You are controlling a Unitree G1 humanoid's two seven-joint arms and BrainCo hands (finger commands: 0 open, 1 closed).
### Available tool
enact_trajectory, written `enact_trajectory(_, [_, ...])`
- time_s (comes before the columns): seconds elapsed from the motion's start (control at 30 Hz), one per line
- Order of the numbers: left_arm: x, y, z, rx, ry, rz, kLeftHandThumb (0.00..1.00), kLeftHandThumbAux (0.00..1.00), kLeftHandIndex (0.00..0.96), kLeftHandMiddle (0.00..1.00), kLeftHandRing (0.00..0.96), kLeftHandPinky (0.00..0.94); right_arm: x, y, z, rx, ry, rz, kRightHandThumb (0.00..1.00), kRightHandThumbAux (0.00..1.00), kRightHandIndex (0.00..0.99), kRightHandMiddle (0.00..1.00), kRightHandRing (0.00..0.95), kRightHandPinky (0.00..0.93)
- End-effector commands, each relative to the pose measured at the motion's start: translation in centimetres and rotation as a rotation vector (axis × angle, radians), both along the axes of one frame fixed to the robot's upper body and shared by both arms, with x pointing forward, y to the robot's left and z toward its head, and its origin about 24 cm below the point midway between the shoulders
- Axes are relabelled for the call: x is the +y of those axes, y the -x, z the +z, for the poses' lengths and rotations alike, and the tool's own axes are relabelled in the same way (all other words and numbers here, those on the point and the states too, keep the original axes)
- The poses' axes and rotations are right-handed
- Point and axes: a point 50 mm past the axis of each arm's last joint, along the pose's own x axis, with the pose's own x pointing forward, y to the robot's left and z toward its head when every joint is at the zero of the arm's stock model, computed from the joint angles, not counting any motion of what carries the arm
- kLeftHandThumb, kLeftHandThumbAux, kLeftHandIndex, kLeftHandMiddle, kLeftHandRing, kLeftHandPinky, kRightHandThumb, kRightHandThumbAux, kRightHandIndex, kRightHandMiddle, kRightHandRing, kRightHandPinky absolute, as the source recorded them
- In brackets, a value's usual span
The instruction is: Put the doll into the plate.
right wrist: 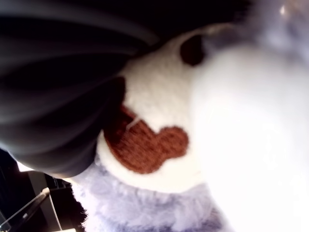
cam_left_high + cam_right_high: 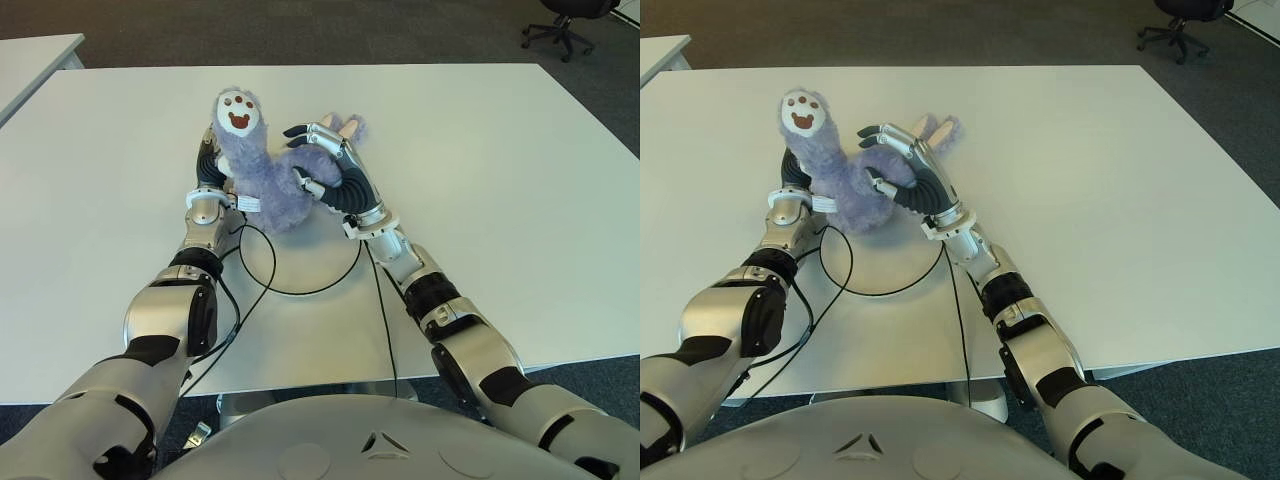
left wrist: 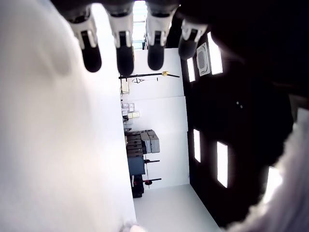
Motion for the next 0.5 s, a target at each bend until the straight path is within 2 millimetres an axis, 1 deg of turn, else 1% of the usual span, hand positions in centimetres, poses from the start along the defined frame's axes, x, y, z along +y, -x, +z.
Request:
enact_trajectory(0.03, [-0.21,2.79,-4.64,0.202,0.033,0.034,0.000,0.402,0.000,0.125,0.137,0.152,-3.02,7.82,-13.91,0.574,0.135,-0.120,0.324,0.596,0.182,0.282,0.287,0.283])
enact_trajectory(0.2, [-0.19,2.77,-4.61,0.201,0.030,0.034,0.000,0.407,0.000,0.129,0.141,0.126,-2.95,7.81,-13.77,0.555,0.126,-0.125,0.307,0.584,0.176,0.277,0.279,0.263])
enact_trajectory(0.33, [-0.20,2.77,-4.60,0.200,0.032,0.034,0.000,0.408,0.000,0.128,0.138,0.140,-2.93,7.84,-13.62,0.537,0.116,-0.126,0.297,0.574,0.139,0.261,0.260,0.226])
enact_trajectory(0.37, [-0.20,2.75,-4.59,0.200,0.032,0.034,0.000,0.407,0.000,0.127,0.136,0.136,-2.92,7.83,-13.56,0.531,0.111,-0.126,0.288,0.562,0.104,0.235,0.231,0.173])
enact_trajectory(0.4, [-0.20,2.75,-4.58,0.200,0.032,0.034,0.000,0.407,0.000,0.126,0.136,0.135,-2.91,7.84,-13.50,0.526,0.106,-0.124,0.286,0.561,0.098,0.231,0.226,0.164])
enact_trajectory(0.47, [-0.20,2.74,-4.57,0.199,0.032,0.034,0.000,0.408,0.000,0.125,0.134,0.135,-2.89,7.85,-13.43,0.520,0.099,-0.120,0.280,0.548,0.067,0.199,0.189,0.112])
enact_trajectory(0.5, [-0.20,2.74,-4.57,0.199,0.032,0.034,0.000,0.409,0.000,0.125,0.134,0.136,-2.88,7.86,-13.40,0.518,0.097,-0.118,0.279,0.546,0.062,0.193,0.182,0.105])
